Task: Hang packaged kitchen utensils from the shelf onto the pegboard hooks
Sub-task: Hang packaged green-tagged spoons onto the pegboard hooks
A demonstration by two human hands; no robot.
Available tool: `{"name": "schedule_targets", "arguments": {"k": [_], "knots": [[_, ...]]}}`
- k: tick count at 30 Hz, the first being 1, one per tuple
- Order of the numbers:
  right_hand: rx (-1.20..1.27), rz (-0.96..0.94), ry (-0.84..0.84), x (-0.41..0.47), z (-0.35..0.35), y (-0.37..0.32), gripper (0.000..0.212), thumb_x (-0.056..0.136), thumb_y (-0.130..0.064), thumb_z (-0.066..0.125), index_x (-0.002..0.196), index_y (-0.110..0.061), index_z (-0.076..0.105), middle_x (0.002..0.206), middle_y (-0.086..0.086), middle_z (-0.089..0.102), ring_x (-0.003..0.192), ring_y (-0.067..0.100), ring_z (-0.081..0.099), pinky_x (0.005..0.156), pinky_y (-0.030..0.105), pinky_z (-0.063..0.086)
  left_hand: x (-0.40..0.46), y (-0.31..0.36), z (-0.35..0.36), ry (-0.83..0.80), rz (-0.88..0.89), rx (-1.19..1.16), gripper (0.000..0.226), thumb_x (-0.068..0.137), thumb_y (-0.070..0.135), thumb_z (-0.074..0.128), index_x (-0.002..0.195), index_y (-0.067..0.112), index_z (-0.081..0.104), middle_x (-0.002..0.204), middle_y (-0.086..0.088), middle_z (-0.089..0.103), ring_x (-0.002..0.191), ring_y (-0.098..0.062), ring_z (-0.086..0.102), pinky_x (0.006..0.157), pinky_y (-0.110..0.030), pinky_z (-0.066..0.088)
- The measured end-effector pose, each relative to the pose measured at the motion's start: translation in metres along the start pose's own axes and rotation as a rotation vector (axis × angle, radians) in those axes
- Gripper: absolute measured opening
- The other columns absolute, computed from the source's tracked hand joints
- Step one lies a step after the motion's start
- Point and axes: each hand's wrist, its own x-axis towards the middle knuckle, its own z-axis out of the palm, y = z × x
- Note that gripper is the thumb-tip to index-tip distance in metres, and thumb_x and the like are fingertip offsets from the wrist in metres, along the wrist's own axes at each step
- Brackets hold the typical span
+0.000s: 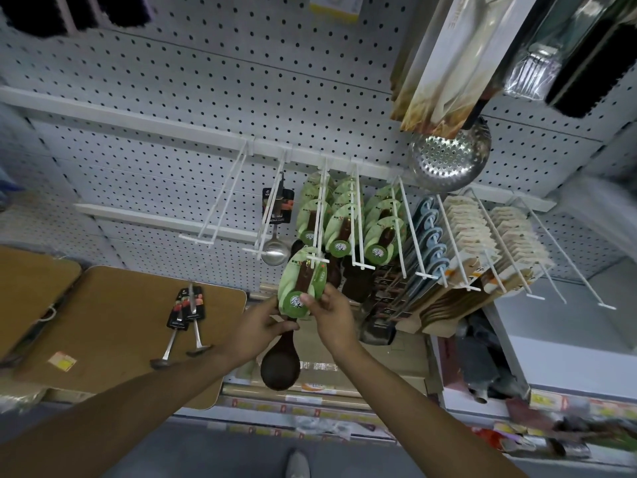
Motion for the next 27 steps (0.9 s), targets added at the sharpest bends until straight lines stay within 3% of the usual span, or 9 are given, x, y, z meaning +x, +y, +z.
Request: {"name": "schedule_targets", "arguments": {"k": [4, 8, 11, 14, 19, 22, 26, 27], "knots": [[-0.058, 0.003, 0.027, 0.016, -0.001, -0.005, 0.023, 0.091, -0.007, 0.065, 0.114, -0.004, 0.065, 0.103, 0.010, 0.074, 0.095, 0.022, 0.071, 0.088, 0.043, 0.057, 0.016, 0.008, -0.005, -0.023, -0.012, -0.008, 0.037, 0.084, 0.022, 0.079, 0.118, 0.024, 0.064, 0.099, 0.009, 0.074, 0.097, -0.013, 0.069, 0.088, -0.049, 0.057], [-0.071, 0.017, 0.040, 0.033, 0.000, -0.008, 0.020, 0.086, -0.023, 0.068, 0.105, -0.022, 0.068, 0.101, 0.007, 0.075, 0.097, 0.026, 0.071, 0.090, 0.055, 0.054, 0.034, 0.010, -0.007, -0.021, -0.016, -0.018, 0.040, 0.077, 0.036, 0.077, 0.114, 0.025, 0.065, 0.099, 0.004, 0.074, 0.099, -0.017, 0.070, 0.090, -0.053, 0.056], [-0.069, 0.023, 0.053, 0.043, 0.000, -0.010, 0.018, 0.087, -0.019, 0.067, 0.103, -0.025, 0.067, 0.100, 0.003, 0.075, 0.100, 0.026, 0.070, 0.092, 0.054, 0.053, 0.045, 0.012, -0.006, 0.003, -0.027, -0.004, 0.033, 0.078, 0.031, 0.079, 0.109, 0.029, 0.067, 0.096, 0.014, 0.074, 0.094, -0.009, 0.070, 0.089, -0.050, 0.057], [-0.126, 0.016, 0.076, 0.050, 0.000, -0.011, 0.018, 0.092, -0.014, 0.065, 0.110, -0.017, 0.065, 0.101, 0.000, 0.074, 0.099, 0.021, 0.069, 0.093, 0.051, 0.053, 0.054, 0.012, -0.006, 0.002, -0.027, 0.003, 0.031, 0.081, 0.024, 0.080, 0.107, 0.032, 0.066, 0.096, 0.019, 0.074, 0.092, -0.004, 0.069, 0.087, -0.050, 0.057], [-0.142, 0.047, 0.116, 0.061, 0.000, -0.010, 0.022, 0.091, -0.009, 0.064, 0.112, -0.014, 0.064, 0.102, 0.001, 0.072, 0.101, 0.024, 0.068, 0.094, 0.052, 0.052, 0.061, 0.013, -0.005, 0.028, -0.036, -0.015, 0.030, 0.083, 0.019, 0.080, 0.111, 0.022, 0.068, 0.095, 0.010, 0.076, 0.093, -0.008, 0.069, 0.086, -0.047, 0.059], [-0.162, 0.061, 0.101, 0.069, -0.003, 0.004, 0.020, 0.086, -0.023, 0.066, 0.105, -0.018, 0.064, 0.100, 0.002, 0.073, 0.099, 0.025, 0.068, 0.092, 0.054, 0.052, 0.064, 0.016, -0.002, 0.041, -0.056, 0.001, 0.028, 0.083, 0.017, 0.080, 0.110, 0.017, 0.071, 0.091, 0.003, 0.077, 0.090, -0.010, 0.070, 0.084, -0.045, 0.060], [-0.293, 0.078, 0.106, 0.048, -0.005, -0.025, 0.005, 0.092, -0.018, 0.065, 0.090, -0.015, 0.062, 0.090, 0.001, 0.068, 0.086, 0.016, 0.063, 0.080, 0.031, 0.048, 0.061, 0.011, -0.002, 0.095, -0.137, 0.080, 0.033, 0.081, 0.023, 0.081, 0.111, 0.011, 0.072, 0.100, 0.000, 0.075, 0.095, -0.013, 0.069, 0.094, -0.039, 0.055], [-0.324, 0.087, 0.107, 0.044, -0.008, -0.025, 0.002, 0.093, -0.015, 0.065, 0.094, -0.016, 0.064, 0.094, 0.000, 0.066, 0.088, 0.014, 0.062, 0.081, 0.027, 0.045, 0.058, 0.009, -0.005, 0.091, -0.158, 0.087, 0.038, 0.083, 0.024, 0.080, 0.117, 0.010, 0.070, 0.107, -0.001, 0.074, 0.099, -0.013, 0.068, 0.096, -0.037, 0.054]]}}
